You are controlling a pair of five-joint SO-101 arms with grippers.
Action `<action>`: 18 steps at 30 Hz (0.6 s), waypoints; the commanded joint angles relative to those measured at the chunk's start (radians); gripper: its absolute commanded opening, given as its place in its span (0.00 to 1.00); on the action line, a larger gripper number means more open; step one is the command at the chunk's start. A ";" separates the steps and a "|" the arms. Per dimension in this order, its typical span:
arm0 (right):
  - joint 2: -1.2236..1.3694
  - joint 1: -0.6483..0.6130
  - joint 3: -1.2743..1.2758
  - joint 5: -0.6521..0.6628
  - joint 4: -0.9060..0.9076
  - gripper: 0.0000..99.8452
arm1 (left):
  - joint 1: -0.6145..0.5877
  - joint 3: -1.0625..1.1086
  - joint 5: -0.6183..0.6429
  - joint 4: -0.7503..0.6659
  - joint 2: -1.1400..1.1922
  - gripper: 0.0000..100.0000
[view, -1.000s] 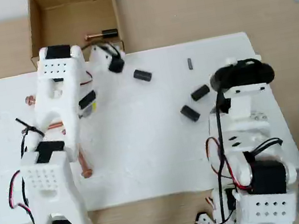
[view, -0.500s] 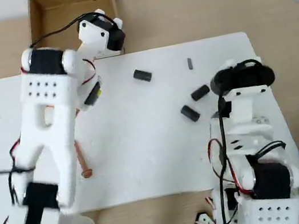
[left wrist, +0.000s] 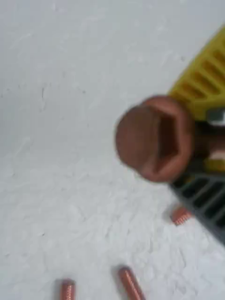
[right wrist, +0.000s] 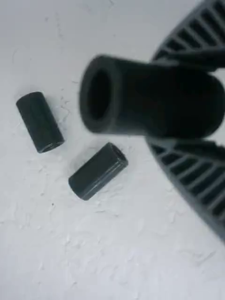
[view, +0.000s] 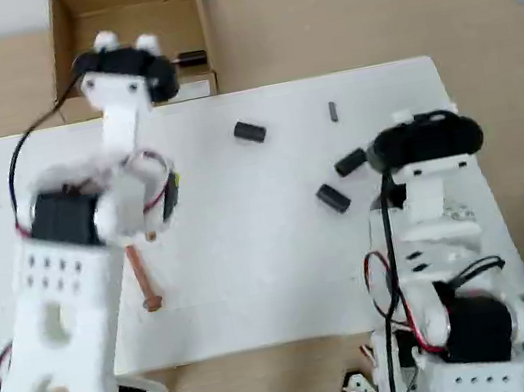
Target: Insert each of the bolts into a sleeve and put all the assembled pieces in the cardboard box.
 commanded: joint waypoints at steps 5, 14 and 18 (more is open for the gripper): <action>-0.170 -0.059 0.108 0.003 -0.026 0.01 | -0.002 0.462 0.121 -0.267 -0.475 0.00; -0.318 -0.163 0.243 0.005 -0.100 0.01 | 0.003 0.861 0.245 -0.402 -0.947 0.00; -0.380 -0.275 0.321 0.000 -0.152 0.01 | 0.008 0.973 0.292 -0.437 -1.145 0.00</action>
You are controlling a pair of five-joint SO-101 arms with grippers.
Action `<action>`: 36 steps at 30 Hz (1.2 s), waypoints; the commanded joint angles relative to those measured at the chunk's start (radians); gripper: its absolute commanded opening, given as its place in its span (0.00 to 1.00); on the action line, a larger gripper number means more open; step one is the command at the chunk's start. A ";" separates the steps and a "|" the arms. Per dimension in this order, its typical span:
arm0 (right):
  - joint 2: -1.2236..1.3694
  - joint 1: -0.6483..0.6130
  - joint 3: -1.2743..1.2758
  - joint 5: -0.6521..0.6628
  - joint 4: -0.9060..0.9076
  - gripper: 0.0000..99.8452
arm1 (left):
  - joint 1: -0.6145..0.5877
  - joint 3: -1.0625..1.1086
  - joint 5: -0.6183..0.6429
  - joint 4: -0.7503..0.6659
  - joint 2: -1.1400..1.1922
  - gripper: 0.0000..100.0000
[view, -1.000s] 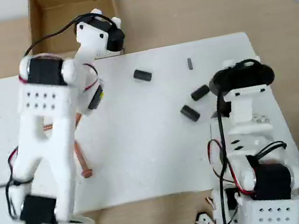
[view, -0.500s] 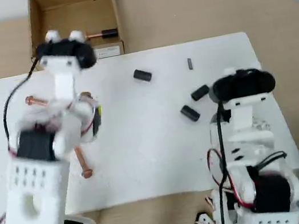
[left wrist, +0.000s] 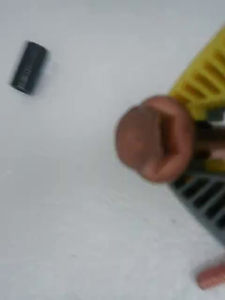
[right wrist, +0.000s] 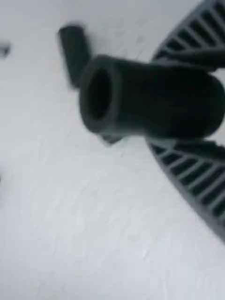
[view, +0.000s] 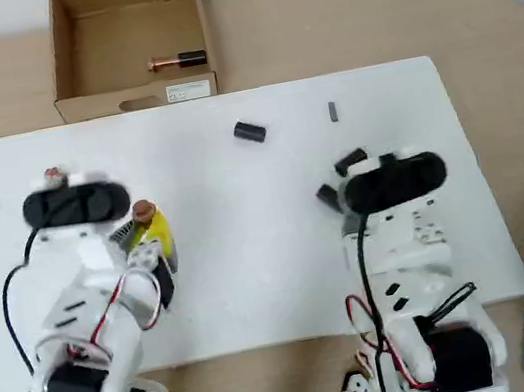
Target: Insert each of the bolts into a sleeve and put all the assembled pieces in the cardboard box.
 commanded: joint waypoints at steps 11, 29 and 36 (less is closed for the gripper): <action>-0.145 -0.354 0.173 -0.002 -0.170 0.01 | 0.011 0.101 0.212 -0.137 -0.231 0.00; -0.148 -0.611 0.203 0.006 -0.295 0.01 | 0.206 0.074 0.301 -0.287 -0.232 0.00; -0.148 -0.633 0.229 0.032 -0.295 0.01 | 0.204 0.031 0.299 -0.296 -0.231 0.00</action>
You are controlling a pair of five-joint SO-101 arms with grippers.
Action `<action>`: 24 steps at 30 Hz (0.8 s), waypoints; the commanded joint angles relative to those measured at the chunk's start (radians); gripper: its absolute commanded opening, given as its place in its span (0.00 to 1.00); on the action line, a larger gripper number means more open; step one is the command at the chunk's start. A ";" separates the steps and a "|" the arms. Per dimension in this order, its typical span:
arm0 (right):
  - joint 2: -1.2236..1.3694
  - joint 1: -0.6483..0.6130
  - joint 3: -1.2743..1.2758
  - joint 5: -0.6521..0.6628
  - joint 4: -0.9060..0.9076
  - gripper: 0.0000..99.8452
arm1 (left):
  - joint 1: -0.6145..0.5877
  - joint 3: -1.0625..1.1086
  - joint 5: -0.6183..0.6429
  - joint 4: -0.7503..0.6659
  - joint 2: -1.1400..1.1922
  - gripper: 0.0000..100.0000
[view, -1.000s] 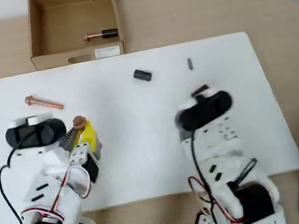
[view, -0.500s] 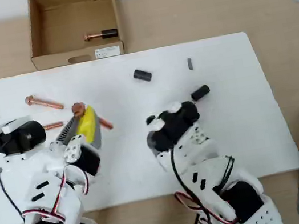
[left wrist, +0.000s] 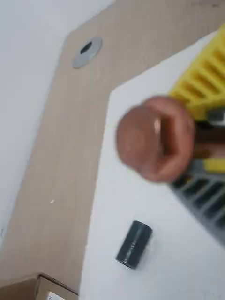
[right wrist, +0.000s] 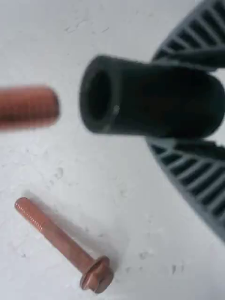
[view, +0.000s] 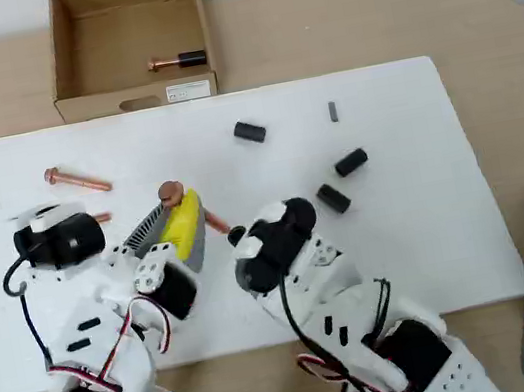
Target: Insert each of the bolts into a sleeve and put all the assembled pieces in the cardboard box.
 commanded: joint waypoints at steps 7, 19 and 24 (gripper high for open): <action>-0.119 -0.022 -0.001 0.068 -0.089 0.01 | 0.014 -0.061 0.005 -0.023 -0.013 0.00; -0.119 -0.022 -0.013 0.124 -0.100 0.01 | 0.015 -0.032 0.005 -0.020 -0.012 0.00; -0.119 -0.022 -0.019 0.124 -0.114 0.01 | 0.094 -0.035 0.005 0.023 -0.012 0.00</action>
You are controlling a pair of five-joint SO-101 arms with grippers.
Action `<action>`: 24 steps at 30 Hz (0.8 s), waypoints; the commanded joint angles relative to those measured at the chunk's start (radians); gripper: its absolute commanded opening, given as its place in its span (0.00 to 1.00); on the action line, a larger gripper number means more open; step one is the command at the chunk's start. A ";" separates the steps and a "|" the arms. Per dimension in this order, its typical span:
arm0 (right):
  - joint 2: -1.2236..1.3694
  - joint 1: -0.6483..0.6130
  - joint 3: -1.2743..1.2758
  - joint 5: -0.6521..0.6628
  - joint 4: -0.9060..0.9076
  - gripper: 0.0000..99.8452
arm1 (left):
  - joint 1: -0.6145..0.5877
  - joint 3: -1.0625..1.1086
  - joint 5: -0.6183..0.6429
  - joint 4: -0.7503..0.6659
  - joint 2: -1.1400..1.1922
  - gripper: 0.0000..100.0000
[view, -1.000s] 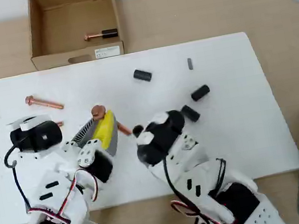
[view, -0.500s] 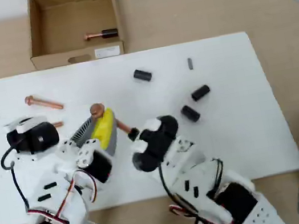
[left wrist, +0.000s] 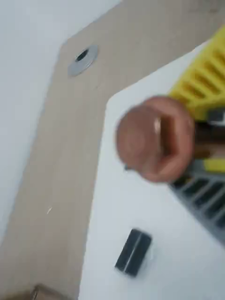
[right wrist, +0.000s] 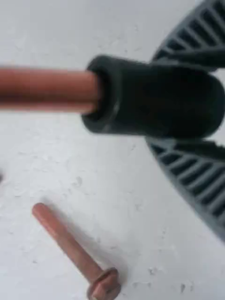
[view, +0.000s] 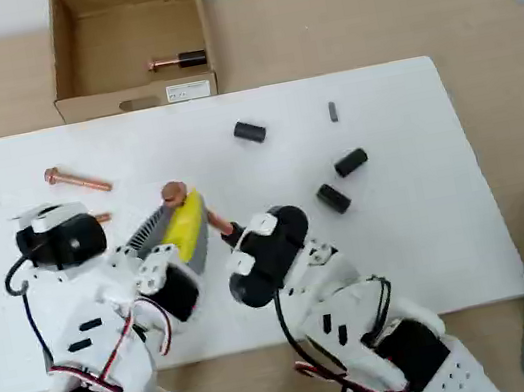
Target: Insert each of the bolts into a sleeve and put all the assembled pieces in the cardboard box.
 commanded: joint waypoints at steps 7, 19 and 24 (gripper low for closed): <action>-0.119 -0.019 -0.035 0.008 -0.032 0.01 | 0.118 -0.034 0.009 0.144 -0.013 0.00; -0.119 -0.021 -0.067 0.049 -0.095 0.01 | 0.196 0.008 0.006 0.244 -0.013 0.01; -0.119 -0.025 -0.067 0.081 -0.091 0.01 | 0.186 0.005 0.005 0.244 -0.013 0.01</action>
